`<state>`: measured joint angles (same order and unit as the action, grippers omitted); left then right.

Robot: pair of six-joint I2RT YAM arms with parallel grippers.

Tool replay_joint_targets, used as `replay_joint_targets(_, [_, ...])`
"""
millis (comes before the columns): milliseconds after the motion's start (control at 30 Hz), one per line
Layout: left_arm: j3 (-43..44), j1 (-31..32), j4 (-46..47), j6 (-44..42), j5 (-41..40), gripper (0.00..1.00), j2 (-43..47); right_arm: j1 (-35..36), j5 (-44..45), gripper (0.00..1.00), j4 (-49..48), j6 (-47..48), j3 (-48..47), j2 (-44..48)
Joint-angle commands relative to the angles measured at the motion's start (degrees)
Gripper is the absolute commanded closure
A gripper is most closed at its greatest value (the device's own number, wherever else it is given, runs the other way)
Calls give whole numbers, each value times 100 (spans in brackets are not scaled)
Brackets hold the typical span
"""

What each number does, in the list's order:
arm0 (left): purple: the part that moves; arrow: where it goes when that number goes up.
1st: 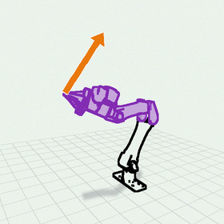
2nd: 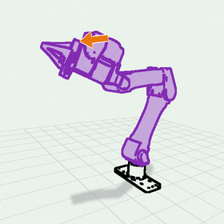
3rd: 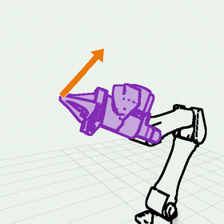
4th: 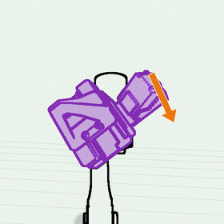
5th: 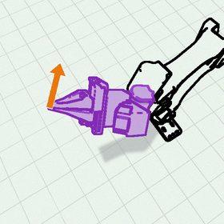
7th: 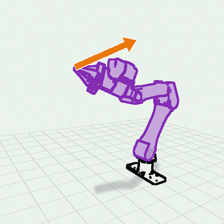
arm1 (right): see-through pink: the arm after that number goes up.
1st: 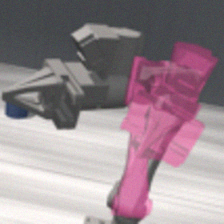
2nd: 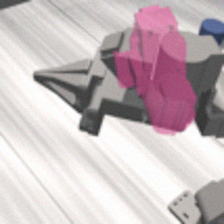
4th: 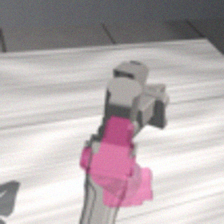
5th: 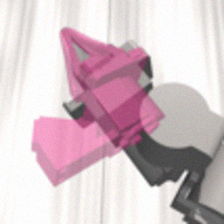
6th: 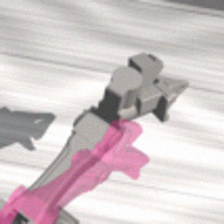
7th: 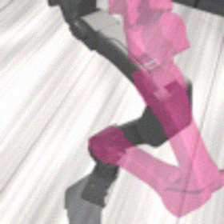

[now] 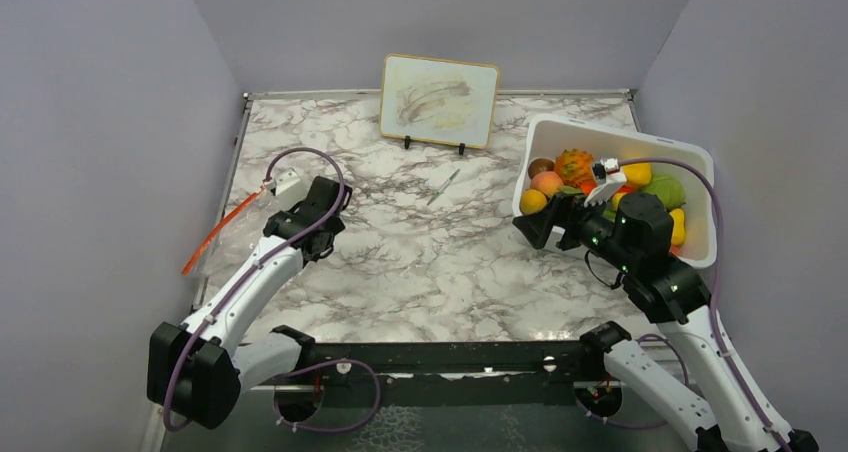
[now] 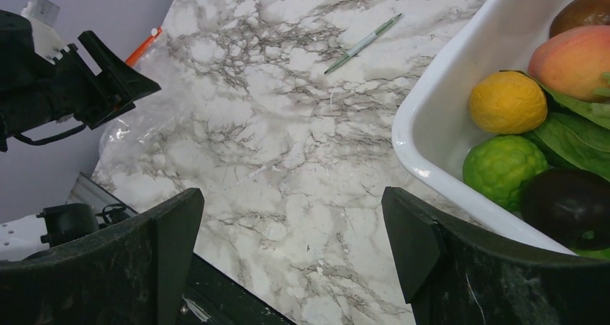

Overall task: Place the food in the zip-top bag and seal the zipper
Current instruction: Move the zipper food storage bag to the center of the board.

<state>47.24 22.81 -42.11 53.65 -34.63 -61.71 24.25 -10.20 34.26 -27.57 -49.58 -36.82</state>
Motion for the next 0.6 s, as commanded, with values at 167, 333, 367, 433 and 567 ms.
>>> replay_joint_targets(167, [-126, -264, -51, -167, -24, 22, -1065, -34, -119, 4, 23, 163, 71, 198])
replay_joint_targets(333, [-147, -454, 59, -222, 121, 21, -1339, -34, -156, 4, 69, 135, 89, 311])
replay_joint_targets(367, [-155, -488, 119, -258, 162, 21, -1370, -34, -176, 4, 78, 130, 85, 335])
replay_joint_targets(433, [-160, -556, 226, -368, 308, 22, -1492, -30, -228, 4, 74, 111, 83, 386])
replay_joint_targets(567, [-127, -571, 253, -488, 486, 25, -1805, -37, -296, 5, 69, 70, 60, 468])
